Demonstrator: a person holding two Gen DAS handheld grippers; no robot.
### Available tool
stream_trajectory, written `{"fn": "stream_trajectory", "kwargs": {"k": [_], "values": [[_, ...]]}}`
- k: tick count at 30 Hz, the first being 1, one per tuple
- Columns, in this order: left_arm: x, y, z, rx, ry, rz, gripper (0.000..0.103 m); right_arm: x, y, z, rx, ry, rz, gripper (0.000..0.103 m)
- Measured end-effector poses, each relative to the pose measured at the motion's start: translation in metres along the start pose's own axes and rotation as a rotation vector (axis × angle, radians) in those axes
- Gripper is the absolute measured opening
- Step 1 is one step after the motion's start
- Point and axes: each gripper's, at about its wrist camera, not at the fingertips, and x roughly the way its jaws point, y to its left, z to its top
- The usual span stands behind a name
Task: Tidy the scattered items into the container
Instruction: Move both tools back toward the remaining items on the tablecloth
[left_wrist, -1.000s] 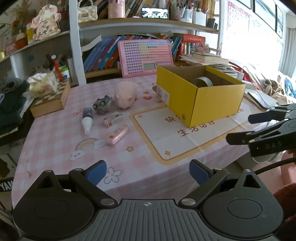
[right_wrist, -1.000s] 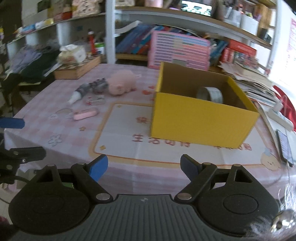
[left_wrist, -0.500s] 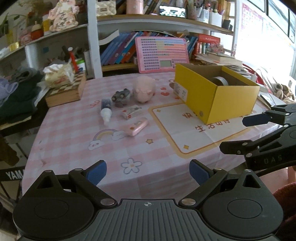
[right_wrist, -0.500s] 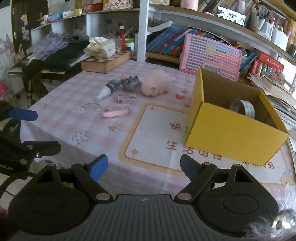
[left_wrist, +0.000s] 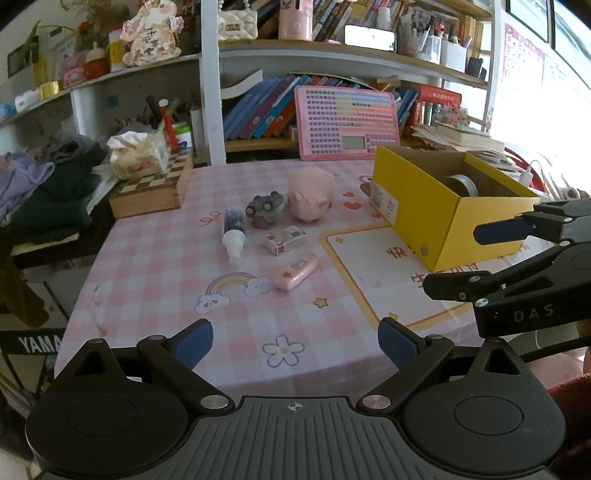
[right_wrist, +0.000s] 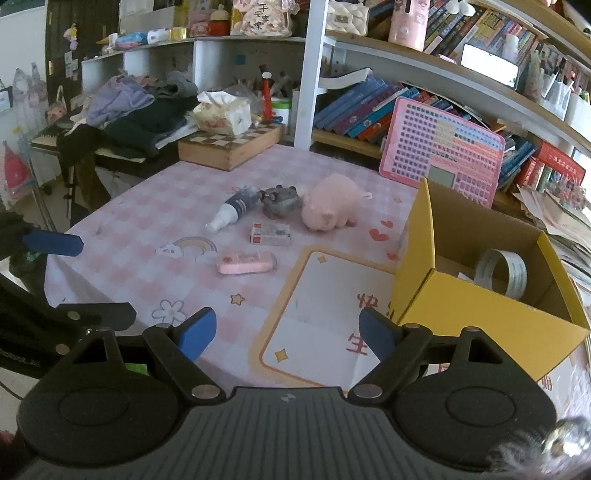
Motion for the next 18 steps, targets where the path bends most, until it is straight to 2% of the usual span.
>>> {"fn": "stream_trajectory", "kwargs": {"k": [12, 18], "values": [[0.025, 0.005, 0.014, -0.025, 0.020, 0.034, 0.098, 0.031, -0.012, 0.021, -0.024, 0.009, 0.036, 0.083], [0.044, 0.003, 0.023, -0.030, 0.024, 0.027, 0.097, 0.052, -0.023, 0.046, -0.012, 0.014, 0.050, 0.082]]}}
